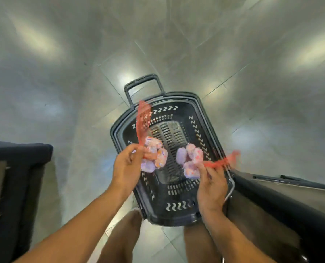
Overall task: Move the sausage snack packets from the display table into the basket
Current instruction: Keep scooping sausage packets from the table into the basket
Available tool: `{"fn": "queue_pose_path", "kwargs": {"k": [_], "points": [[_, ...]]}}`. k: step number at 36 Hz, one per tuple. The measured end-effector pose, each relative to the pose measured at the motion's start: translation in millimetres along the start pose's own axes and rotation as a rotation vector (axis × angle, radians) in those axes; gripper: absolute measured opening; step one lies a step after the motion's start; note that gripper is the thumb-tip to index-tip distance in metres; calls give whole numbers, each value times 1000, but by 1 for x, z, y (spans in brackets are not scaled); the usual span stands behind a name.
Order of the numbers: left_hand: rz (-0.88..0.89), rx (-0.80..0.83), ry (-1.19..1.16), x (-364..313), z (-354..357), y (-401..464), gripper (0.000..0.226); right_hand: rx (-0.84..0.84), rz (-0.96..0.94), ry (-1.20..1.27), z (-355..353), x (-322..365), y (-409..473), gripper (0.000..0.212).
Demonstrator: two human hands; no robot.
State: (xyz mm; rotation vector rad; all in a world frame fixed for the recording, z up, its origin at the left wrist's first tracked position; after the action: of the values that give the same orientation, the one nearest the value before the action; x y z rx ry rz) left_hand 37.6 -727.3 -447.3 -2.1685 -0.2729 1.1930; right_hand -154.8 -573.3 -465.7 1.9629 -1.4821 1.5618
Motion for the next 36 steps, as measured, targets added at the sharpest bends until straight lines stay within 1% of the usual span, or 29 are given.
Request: {"fn": "queue_pose_path", "kwargs": {"k": [4,8,11,13,16,19,20,23,27,30,33,36], "points": [[125,30,61,-53,-46,-40,20,32,35,40,-25,64,-33,18],[210,46,56,-106,-85,-86,19,19,-29,60,-60,124,-77,25],[281,81,45,-138,-109,-125,24,-22,-42,73,-87,158,-113,21],[328,113,33,-156,-123,-151,26,-79,-31,143,-105,175,-137,18],[372,155,42,-177,-140,-184,26,-139,-25,202,-129,197,-174,25],[425,204,77,-191,-150,-211,25,-186,47,443,-152,204,-208,18],[443,227,83,-194,-152,-219,24,-196,50,504,-160,207,-220,16],[520,317,119,-203,-149,-243,22,-217,49,587,-186,215,-256,13],[648,421,201,-213,-135,-278,21,-219,73,615,-220,219,-300,14],[740,445,238,-221,-119,-312,20,-313,67,761,-252,218,-326,15],[759,514,267,-219,-96,-346,17,-382,53,842,-284,212,-352,19],[768,541,265,-214,-74,-383,17,-407,13,833,-321,203,-380,21]]}}
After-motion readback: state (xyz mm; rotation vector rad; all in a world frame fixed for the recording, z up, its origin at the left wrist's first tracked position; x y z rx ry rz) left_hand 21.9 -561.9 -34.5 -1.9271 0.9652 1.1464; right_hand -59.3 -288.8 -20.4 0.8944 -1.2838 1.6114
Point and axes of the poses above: each hand's wrist, its own y-axis towards the middle knuckle, its own z-axis out of the palm, x = y × z, the point moved 6 cm from there along y, towards the middle knuckle, and after that the axes turned 11 degrees about y, right-handed, at the moved point
